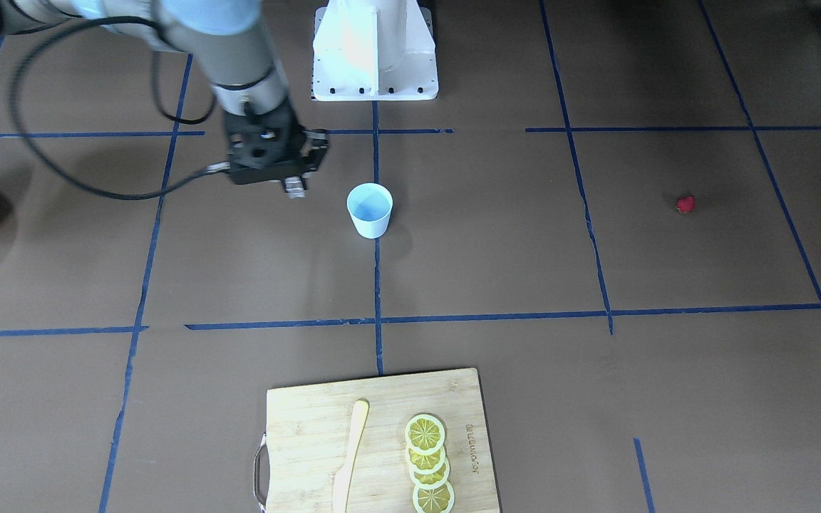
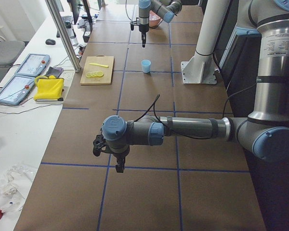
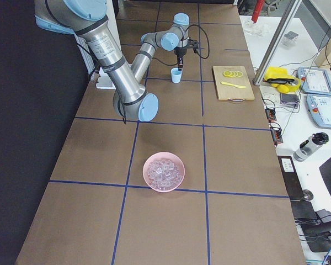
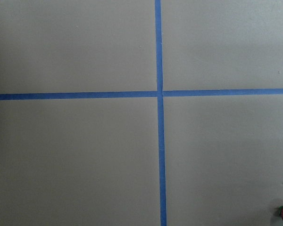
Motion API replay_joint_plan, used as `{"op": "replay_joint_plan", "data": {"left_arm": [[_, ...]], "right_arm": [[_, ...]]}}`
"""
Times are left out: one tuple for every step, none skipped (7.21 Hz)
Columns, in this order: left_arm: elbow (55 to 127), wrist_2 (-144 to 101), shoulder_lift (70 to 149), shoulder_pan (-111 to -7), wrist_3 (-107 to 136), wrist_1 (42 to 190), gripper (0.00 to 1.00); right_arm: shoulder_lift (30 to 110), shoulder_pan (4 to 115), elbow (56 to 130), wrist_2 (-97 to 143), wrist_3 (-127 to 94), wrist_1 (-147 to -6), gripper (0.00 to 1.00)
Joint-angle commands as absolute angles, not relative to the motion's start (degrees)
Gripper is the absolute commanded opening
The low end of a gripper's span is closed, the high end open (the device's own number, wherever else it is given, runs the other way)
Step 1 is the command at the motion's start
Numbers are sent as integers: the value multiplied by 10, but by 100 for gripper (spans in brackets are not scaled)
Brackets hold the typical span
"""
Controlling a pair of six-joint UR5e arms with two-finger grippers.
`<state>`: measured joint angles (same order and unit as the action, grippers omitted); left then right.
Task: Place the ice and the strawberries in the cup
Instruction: 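Carry the ice cube with the right gripper over the blue cup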
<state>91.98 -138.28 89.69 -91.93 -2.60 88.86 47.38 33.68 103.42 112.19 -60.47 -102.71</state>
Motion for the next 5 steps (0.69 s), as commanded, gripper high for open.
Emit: {"op": "replay_joint_plan", "data": {"left_arm": [[918, -1383, 896, -919, -26, 889, 100], [919, -1383, 896, -919, -26, 889, 100], [919, -1383, 897, -919, -25, 889, 100], [921, -1383, 897, -919, -25, 889, 100], [921, -1382, 897, -919, -25, 889, 100]], "right_arm": [[407, 304, 948, 1097, -625, -1026, 0], [406, 291, 941, 1093, -629, -1025, 1], [406, 287, 936, 1086, -637, -1023, 1], [406, 287, 936, 1086, -637, -1023, 3], [403, 287, 936, 1086, -637, -1022, 4]]}}
